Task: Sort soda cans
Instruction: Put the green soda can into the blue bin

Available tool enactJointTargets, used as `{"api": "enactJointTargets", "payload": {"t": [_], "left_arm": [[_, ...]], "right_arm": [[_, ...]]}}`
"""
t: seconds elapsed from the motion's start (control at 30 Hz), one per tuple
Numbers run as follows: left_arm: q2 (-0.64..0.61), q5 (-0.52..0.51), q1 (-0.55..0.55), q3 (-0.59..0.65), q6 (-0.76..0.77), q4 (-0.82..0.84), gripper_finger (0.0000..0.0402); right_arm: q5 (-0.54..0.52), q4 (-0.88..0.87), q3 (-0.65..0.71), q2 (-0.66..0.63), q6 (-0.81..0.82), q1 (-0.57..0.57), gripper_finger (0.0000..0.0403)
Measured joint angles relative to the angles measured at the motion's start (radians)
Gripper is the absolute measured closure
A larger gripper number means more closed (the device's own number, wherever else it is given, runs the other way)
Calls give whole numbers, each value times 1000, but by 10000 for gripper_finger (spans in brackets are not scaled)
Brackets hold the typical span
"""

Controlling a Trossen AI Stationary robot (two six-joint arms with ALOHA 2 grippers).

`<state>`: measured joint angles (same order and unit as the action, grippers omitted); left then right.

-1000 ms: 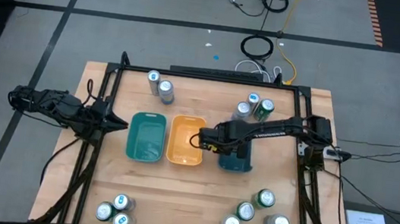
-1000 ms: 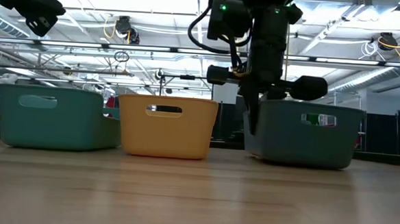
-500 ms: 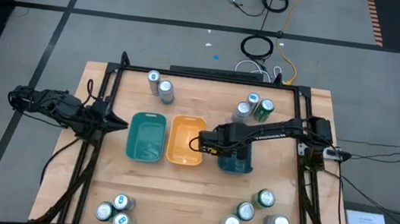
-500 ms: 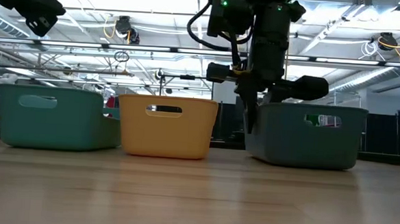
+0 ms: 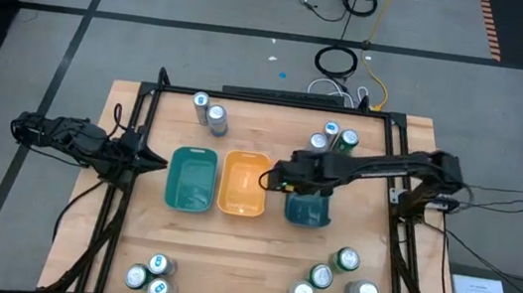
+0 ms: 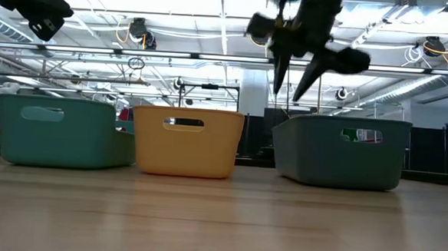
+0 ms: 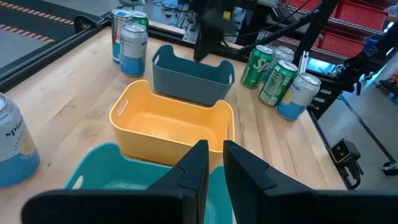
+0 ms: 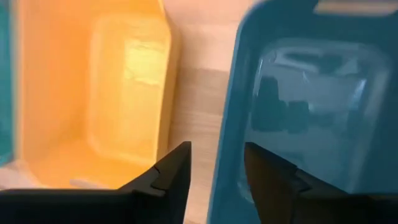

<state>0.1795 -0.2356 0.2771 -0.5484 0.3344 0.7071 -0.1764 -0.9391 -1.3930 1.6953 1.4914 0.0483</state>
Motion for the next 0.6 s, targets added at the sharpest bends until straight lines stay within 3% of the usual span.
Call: {"api": "enactJointTargets", "payload": {"t": [0.33,0.6], "left_arm": [[0,-7,0,0,45,37,343],[0,-13,0,0,53,44,343]], "right_arm": [[-198,-216,0,-178,-130,0,188],[-186,-229,0,-237,-269,-3,175]]}}
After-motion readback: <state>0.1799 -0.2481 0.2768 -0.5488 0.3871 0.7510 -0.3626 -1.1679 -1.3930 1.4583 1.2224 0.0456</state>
